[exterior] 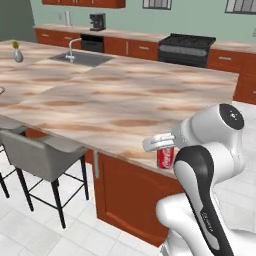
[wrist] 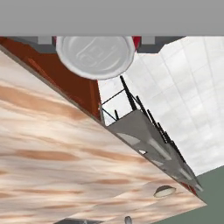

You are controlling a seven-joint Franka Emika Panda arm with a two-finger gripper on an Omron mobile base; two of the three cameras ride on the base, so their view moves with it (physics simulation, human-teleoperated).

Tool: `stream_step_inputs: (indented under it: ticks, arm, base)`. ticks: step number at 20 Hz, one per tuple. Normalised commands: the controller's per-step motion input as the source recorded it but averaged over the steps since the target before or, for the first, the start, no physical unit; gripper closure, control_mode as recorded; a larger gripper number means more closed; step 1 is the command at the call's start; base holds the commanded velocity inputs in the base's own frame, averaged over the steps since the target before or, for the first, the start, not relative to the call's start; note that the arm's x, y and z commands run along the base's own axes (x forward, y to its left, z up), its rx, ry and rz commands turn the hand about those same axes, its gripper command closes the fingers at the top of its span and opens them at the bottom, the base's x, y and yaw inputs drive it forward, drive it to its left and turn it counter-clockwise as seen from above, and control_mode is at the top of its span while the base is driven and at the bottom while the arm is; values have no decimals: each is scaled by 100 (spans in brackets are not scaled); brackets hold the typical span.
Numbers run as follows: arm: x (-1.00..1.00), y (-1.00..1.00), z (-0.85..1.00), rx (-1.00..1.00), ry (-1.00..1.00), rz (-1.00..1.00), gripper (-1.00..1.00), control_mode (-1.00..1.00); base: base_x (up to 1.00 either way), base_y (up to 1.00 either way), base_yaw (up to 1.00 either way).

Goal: Open the fridge, grab two sodas, and place both sodas inside the bowl with ice on the dining counter.

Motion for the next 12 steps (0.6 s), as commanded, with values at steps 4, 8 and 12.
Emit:
stream_step_inputs:
  ticks: [4,8,12]
  arm:
    - [0,0,0,0,0,0,100,100]
    - [0,0,0,0,0,0,100,100]
    - [0,0,0,0,0,0,100,100]
  base:
    - [33,100,-9]
    - [11,100,-21]
    - [10,100,-25]
